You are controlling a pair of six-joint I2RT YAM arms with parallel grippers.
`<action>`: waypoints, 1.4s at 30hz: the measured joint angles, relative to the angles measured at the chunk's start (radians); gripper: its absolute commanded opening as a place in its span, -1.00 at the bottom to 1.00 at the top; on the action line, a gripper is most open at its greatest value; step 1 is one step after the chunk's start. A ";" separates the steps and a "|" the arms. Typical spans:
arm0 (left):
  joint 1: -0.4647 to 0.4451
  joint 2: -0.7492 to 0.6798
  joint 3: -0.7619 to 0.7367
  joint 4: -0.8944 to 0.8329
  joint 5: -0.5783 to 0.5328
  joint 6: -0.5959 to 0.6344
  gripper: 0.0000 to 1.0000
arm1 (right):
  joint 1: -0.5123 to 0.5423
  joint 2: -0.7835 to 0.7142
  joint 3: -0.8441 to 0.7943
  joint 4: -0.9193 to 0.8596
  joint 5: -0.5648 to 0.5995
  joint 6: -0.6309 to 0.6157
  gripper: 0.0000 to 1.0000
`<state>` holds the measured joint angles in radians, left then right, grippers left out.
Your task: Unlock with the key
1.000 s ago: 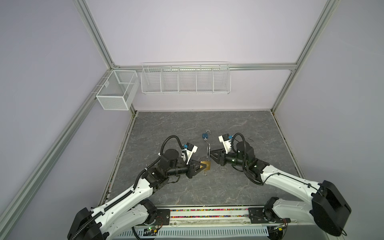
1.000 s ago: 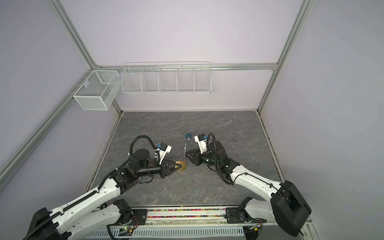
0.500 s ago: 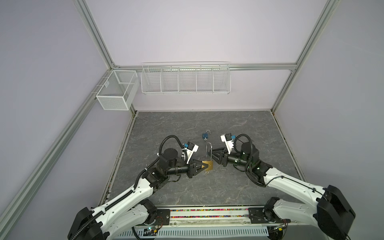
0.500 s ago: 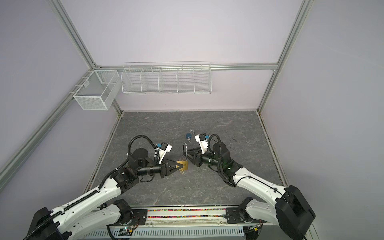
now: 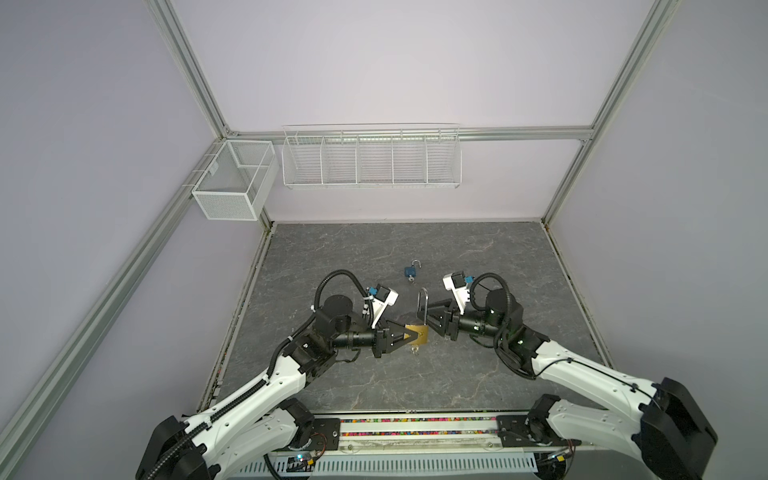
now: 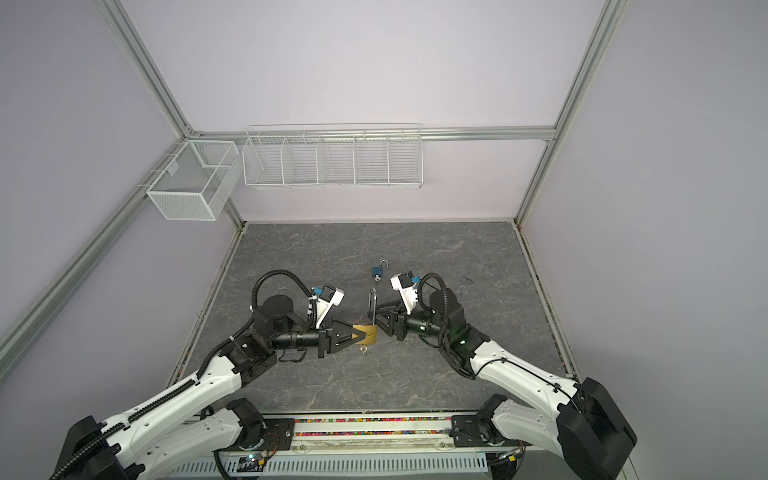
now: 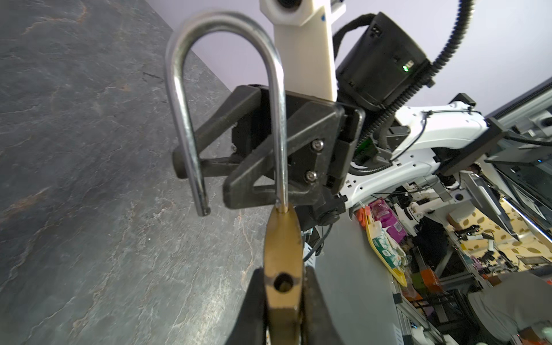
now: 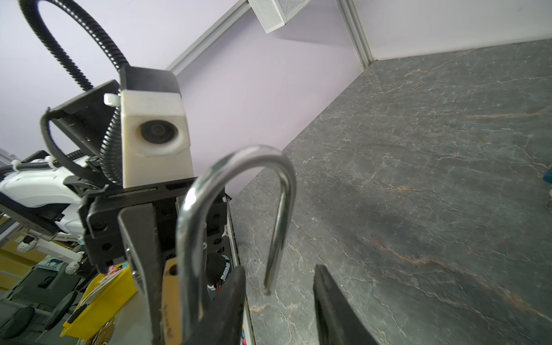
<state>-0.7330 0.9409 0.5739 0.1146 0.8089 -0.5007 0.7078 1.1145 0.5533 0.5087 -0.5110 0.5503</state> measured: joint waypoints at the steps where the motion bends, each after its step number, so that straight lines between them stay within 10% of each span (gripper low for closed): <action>1: 0.000 0.000 0.000 0.003 0.014 0.000 -1.00 | -0.003 0.003 0.000 0.018 -0.006 0.005 -0.15; 6: 0.000 0.013 0.000 0.023 0.063 -0.011 -1.00 | -0.015 0.028 0.000 0.095 -0.031 0.031 -0.16; 15: 0.005 0.018 0.000 0.023 0.062 -0.010 -1.00 | -0.019 0.101 0.026 0.167 -0.081 0.087 -0.86; 42: -0.007 0.002 0.024 -0.217 -0.396 0.121 -1.00 | 0.061 0.122 0.322 -0.549 0.346 -0.032 -0.87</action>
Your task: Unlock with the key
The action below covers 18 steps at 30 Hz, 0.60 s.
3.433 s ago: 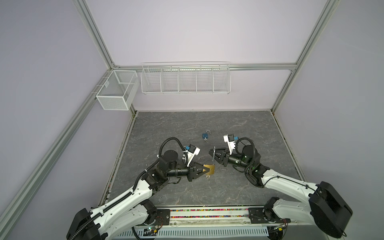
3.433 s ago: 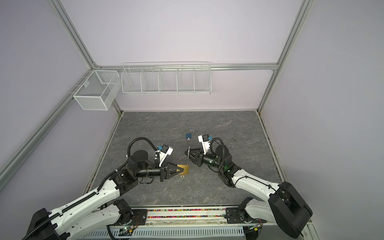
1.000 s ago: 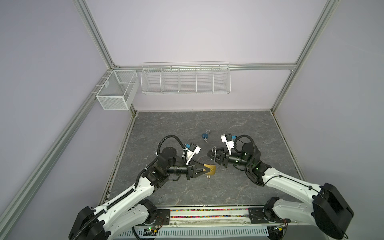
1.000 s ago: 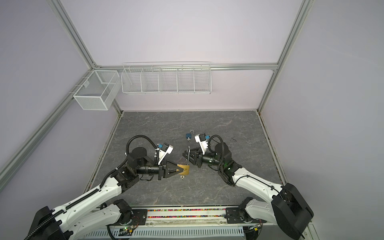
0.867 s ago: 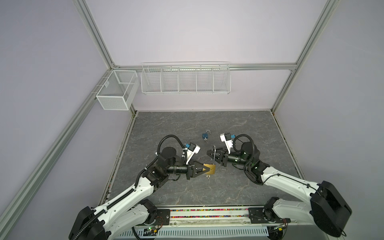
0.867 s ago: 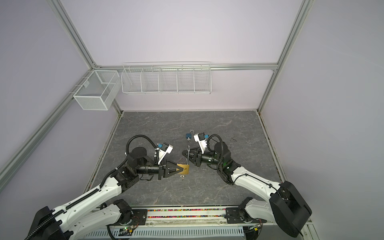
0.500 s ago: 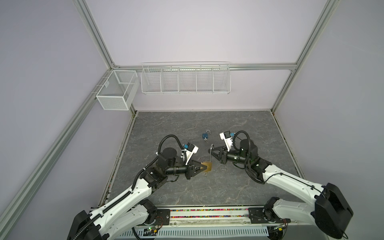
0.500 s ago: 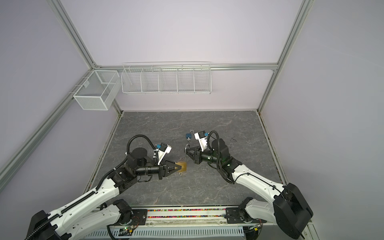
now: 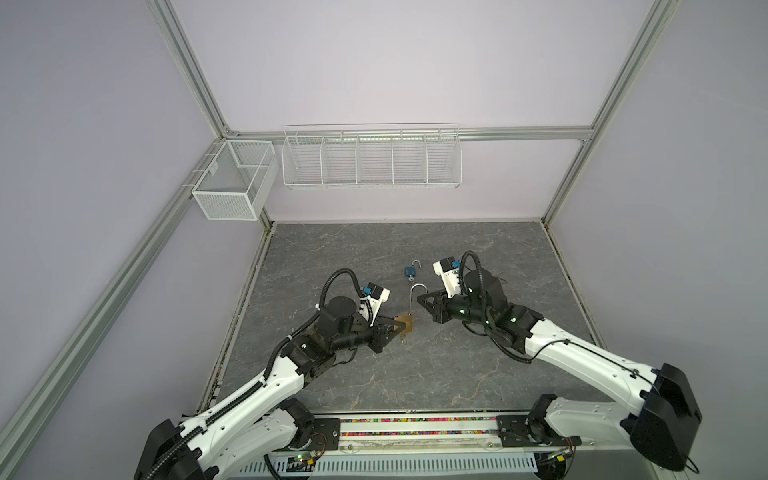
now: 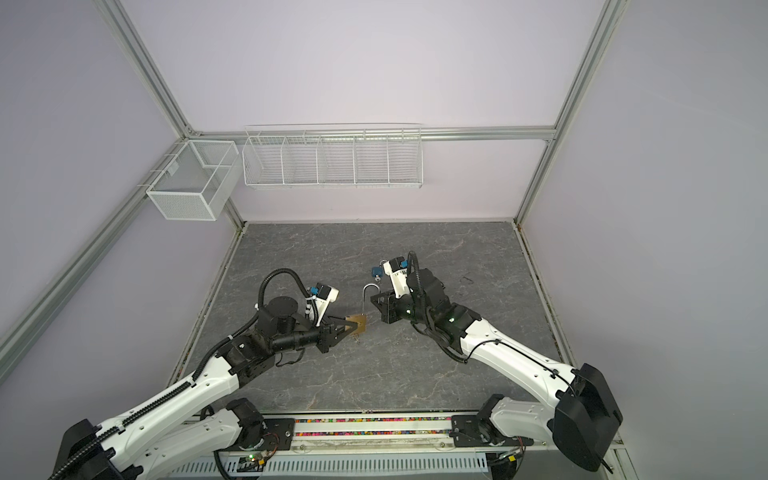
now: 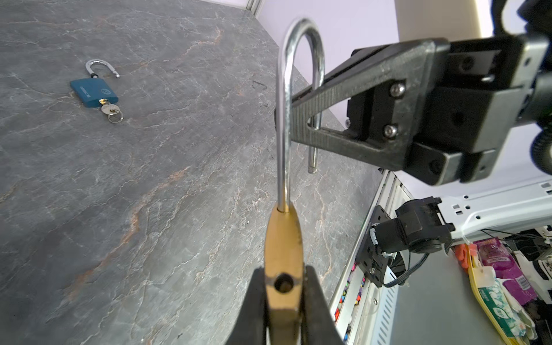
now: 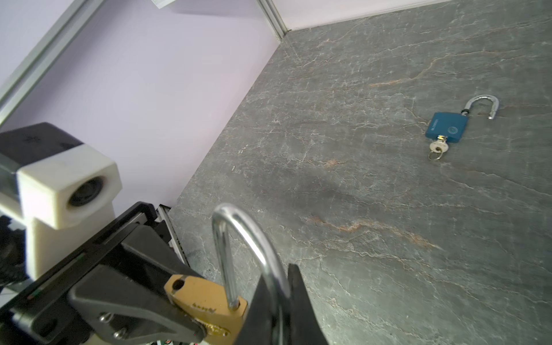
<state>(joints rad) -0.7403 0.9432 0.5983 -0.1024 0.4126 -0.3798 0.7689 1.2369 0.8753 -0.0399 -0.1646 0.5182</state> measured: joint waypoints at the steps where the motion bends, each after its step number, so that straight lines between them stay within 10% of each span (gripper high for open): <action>1: 0.003 0.015 0.000 0.004 0.000 0.000 -1.00 | 0.002 0.013 0.010 -0.012 0.012 -0.003 -0.87; 18: 0.370 0.343 0.024 0.172 0.253 -0.006 -1.00 | -0.069 0.605 0.459 -0.012 -0.071 -0.131 -0.87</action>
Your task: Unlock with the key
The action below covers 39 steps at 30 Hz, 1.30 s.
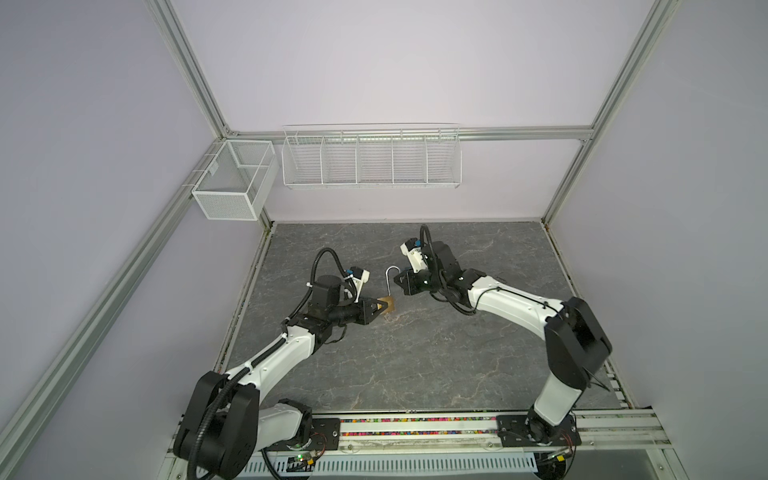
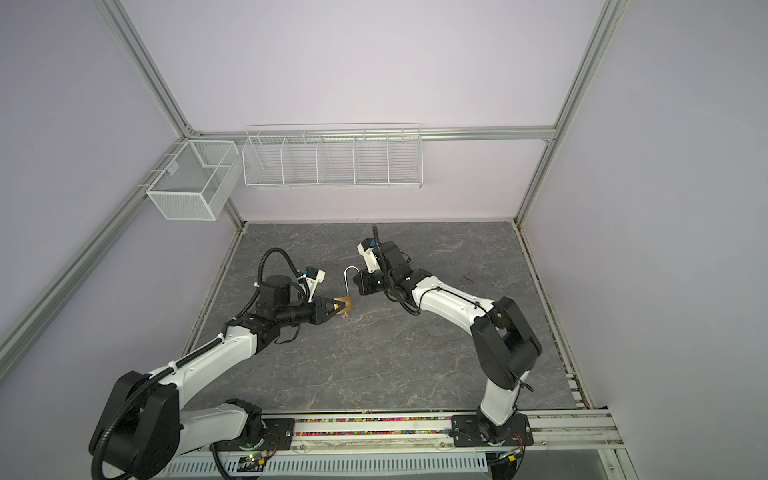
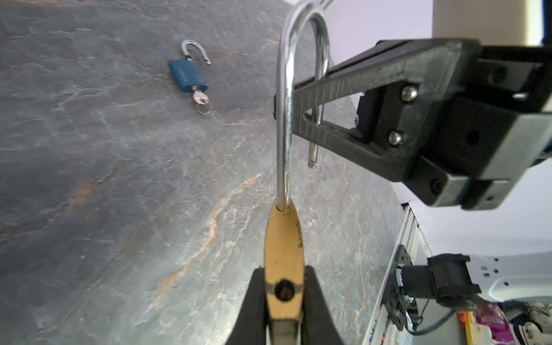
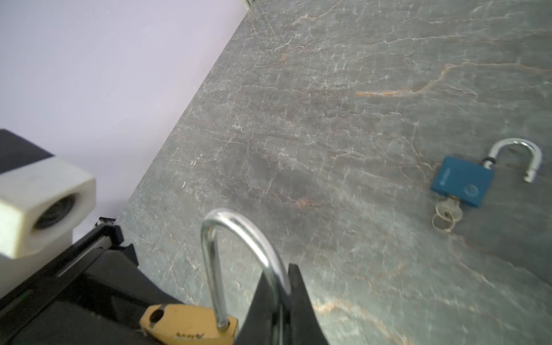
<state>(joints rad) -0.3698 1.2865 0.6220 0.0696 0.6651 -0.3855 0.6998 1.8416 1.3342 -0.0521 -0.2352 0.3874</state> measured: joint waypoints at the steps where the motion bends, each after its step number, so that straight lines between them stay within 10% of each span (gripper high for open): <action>1: 0.013 0.037 0.014 0.002 0.002 0.000 -1.00 | -0.005 0.043 0.034 -0.002 -0.006 -0.004 -0.87; 21: 0.150 0.596 0.390 0.020 0.138 0.021 -1.00 | -0.108 0.589 0.626 -0.144 -0.058 0.005 -0.75; 39: 0.188 0.740 0.487 0.000 0.183 -0.026 -1.00 | -0.139 0.666 0.749 -0.228 -0.085 -0.003 -0.43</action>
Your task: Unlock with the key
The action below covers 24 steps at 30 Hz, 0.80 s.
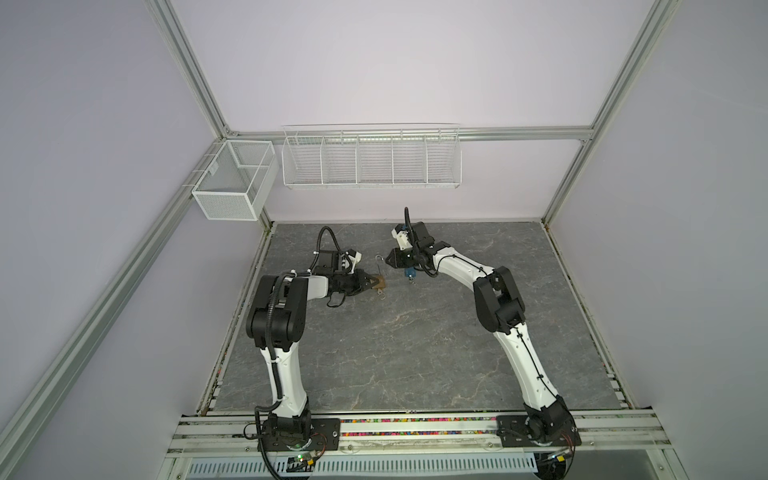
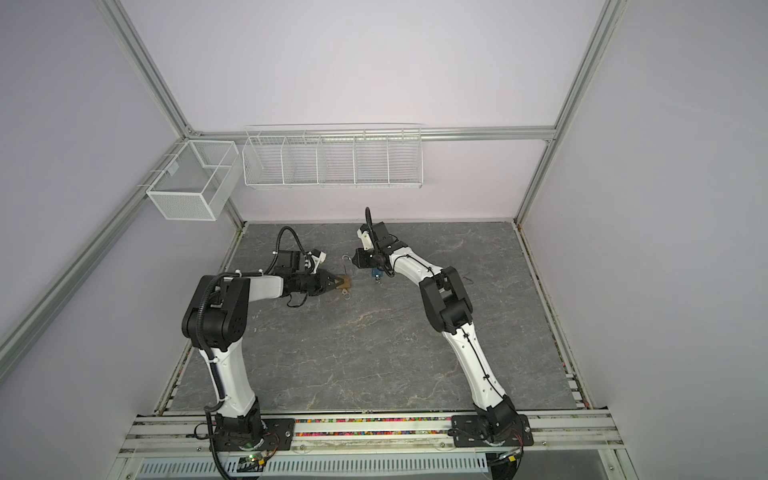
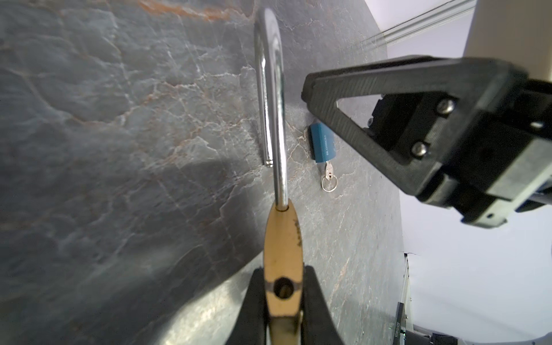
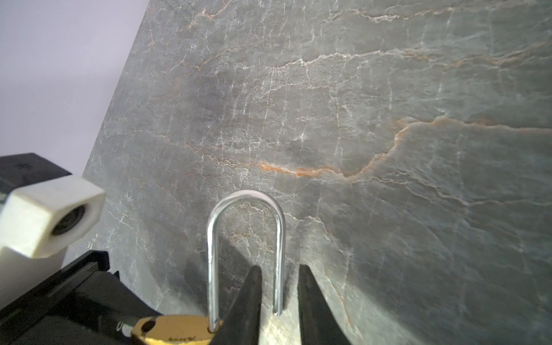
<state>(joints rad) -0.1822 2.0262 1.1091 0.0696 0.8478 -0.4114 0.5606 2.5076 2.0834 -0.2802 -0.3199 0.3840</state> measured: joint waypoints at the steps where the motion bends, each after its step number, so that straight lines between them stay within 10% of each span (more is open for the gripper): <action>1: 0.002 0.004 0.002 0.002 0.004 -0.003 -1.00 | 0.000 0.000 0.000 0.000 -0.001 -0.002 -0.43; 7: 0.011 0.043 0.027 0.000 0.021 -0.015 -1.00 | -0.002 -0.092 -0.198 0.075 -0.019 -0.016 -0.12; 15: 0.021 0.050 0.038 -0.012 0.022 -0.014 -1.00 | -0.005 -0.533 -0.734 0.346 -0.080 0.021 0.91; 24: 0.026 0.062 0.059 -0.022 0.023 -0.026 -1.00 | -0.005 -0.955 -1.047 0.476 -0.051 0.018 0.76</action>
<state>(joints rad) -0.1562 2.0884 1.1683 0.0479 0.8711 -0.4370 0.5560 1.5528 1.0367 0.1959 -0.3706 0.4023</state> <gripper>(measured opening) 0.134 0.881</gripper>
